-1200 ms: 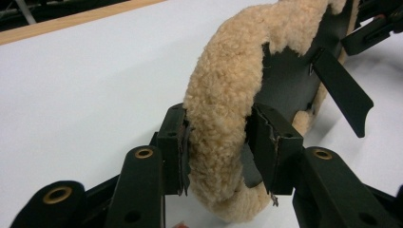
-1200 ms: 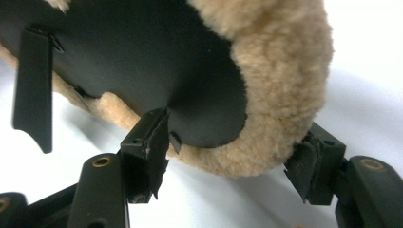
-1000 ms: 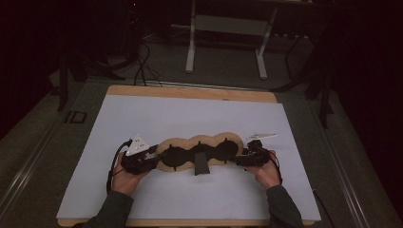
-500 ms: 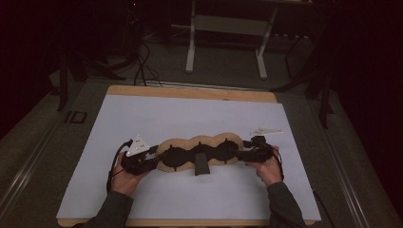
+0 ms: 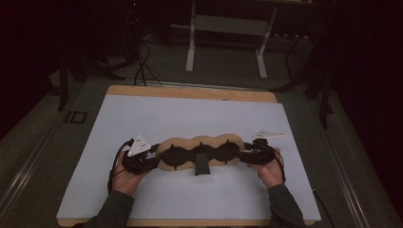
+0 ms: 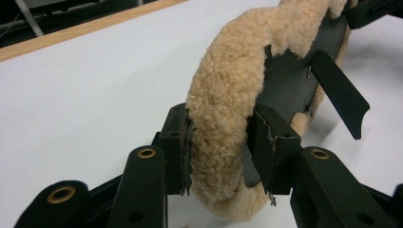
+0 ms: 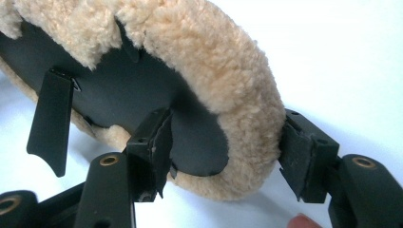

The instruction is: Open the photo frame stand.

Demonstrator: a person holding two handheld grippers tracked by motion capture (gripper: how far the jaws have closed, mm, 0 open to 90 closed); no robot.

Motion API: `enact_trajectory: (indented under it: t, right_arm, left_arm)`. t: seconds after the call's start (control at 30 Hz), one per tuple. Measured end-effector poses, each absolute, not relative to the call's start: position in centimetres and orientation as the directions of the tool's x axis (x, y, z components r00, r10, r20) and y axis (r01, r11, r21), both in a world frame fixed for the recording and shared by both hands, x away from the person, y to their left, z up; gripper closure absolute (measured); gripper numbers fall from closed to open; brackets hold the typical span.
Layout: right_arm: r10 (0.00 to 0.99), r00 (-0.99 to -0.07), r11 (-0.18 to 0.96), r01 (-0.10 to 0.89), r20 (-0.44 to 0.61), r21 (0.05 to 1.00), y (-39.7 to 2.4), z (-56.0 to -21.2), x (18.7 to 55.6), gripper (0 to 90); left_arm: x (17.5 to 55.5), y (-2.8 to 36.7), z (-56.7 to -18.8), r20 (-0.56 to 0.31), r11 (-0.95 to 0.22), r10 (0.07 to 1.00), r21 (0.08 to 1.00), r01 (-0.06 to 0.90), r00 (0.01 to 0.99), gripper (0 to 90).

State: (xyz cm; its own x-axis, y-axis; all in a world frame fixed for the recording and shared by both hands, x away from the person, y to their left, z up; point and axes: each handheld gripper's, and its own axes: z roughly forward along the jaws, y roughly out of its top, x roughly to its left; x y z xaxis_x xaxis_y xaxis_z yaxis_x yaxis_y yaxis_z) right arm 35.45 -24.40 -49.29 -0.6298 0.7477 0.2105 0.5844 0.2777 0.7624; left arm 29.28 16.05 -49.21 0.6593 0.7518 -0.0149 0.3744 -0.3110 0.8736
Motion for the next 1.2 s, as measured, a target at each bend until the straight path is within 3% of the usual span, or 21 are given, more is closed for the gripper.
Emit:
enact_trajectory:
  t: [0.5,0.77,1.07,1.2]
  right_arm:
    - [0.791,-0.584,0.247,0.577,0.183,0.778,-24.6,-49.2,35.8,40.1]
    - [0.806,-0.57,0.239,0.56,0.16,0.793,-24.5,-49.4,35.7,41.1]
    - [0.795,-0.573,0.202,0.558,0.198,0.805,-24.9,-49.6,35.1,42.7]
    - [0.783,-0.583,0.189,0.557,0.218,0.809,-25.2,-49.7,34.7,41.2]
  left_arm:
    - [31.0,15.3,-49.1,0.028,-0.309,0.759,0.895,0.322,0.65,61.1]
    - [32.0,15.1,-49.2,0.096,-0.348,0.759,0.896,0.277,0.643,60.7]
    - [32.1,15.4,-49.7,0.097,-0.363,0.752,0.887,0.285,0.652,59.6]
    - [32.0,15.8,-49.6,0.058,-0.341,0.74,0.891,0.3,0.67,58.0]
